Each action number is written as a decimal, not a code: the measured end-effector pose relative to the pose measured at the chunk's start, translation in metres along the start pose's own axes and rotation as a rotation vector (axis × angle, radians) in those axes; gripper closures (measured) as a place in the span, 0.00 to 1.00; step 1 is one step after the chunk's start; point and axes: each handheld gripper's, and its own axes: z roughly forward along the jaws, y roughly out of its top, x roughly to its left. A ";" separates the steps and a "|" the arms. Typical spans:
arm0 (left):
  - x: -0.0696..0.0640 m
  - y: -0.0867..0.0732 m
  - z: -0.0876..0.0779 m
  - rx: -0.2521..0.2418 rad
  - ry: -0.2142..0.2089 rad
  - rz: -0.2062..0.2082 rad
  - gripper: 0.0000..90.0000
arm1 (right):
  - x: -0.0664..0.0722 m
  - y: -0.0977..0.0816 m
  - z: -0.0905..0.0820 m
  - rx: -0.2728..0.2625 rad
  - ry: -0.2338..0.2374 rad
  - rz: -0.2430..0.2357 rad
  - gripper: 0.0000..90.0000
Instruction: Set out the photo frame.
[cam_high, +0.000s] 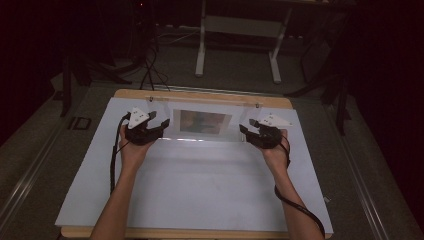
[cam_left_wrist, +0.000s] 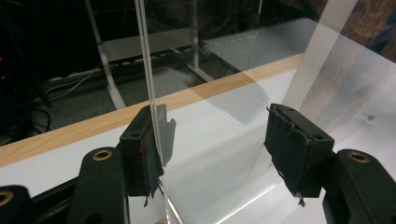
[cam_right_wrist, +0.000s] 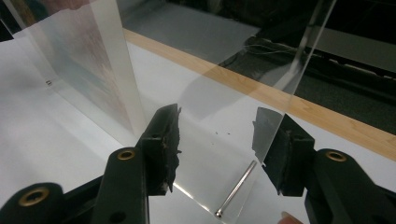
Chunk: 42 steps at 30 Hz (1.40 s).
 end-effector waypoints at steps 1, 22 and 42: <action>0.000 0.001 0.000 0.004 0.001 0.000 0.43 | 0.000 0.000 0.000 0.000 -0.001 0.001 0.55; 0.005 0.006 0.010 0.014 0.016 -0.016 0.43 | -0.009 0.006 0.008 0.014 0.011 0.031 0.57; 0.005 0.012 0.011 0.059 0.009 -0.020 0.43 | -0.010 0.006 0.007 0.013 0.015 0.038 0.57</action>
